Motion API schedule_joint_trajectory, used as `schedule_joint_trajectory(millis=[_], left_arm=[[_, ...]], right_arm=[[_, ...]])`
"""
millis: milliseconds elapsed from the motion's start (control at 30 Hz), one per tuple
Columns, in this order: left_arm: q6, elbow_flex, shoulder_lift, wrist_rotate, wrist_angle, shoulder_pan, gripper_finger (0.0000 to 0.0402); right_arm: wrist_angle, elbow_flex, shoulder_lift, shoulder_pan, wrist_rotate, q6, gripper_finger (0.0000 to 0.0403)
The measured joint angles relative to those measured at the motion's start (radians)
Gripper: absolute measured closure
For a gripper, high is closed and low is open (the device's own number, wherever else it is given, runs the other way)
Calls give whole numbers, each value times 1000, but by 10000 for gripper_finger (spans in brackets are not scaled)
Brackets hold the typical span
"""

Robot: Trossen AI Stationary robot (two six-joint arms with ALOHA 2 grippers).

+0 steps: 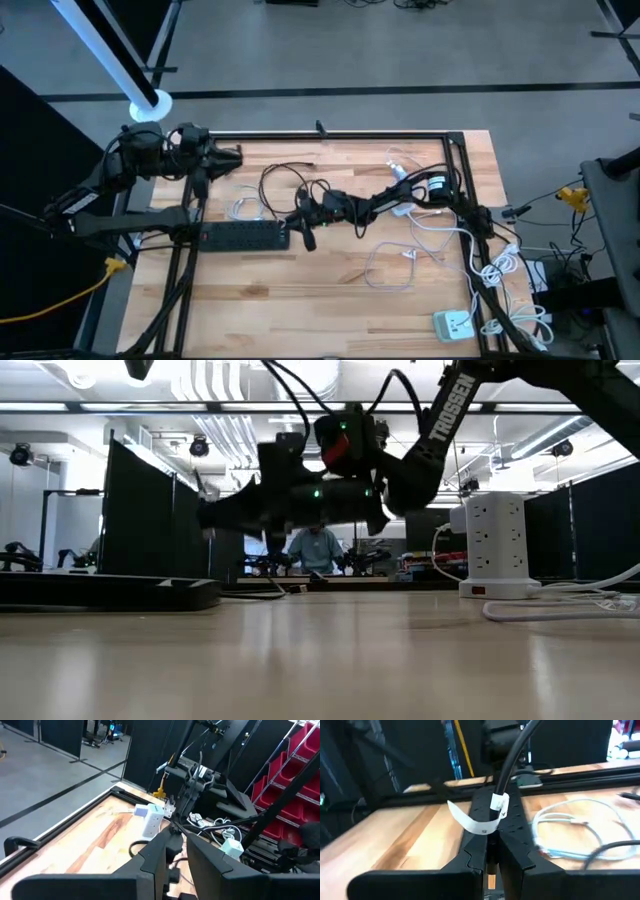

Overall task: Insert USB
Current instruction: Insert the bottom black charger cable into the black outlet extension

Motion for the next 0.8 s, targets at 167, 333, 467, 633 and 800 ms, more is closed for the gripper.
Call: schedule_joint_trajectory(millis=[167,333,467,633,800], left_arm=[[42,-5,-9,1,-38,0,336],[55,-21,-22,3,-55,-13,336],[55,-52,-37,3,-54,-39,336],[31,-92,-53,4,-55,-64,336],[28,-115,-70,4,-47,-86,335]], right_arm=[[0,13,46,32,55,-51,385],[6,41,84,37,140,-104,385],[1,75,102,36,134,-99,385],[1,93,127,45,134,-42,385],[-18,91,126,51,154,-44,385]])
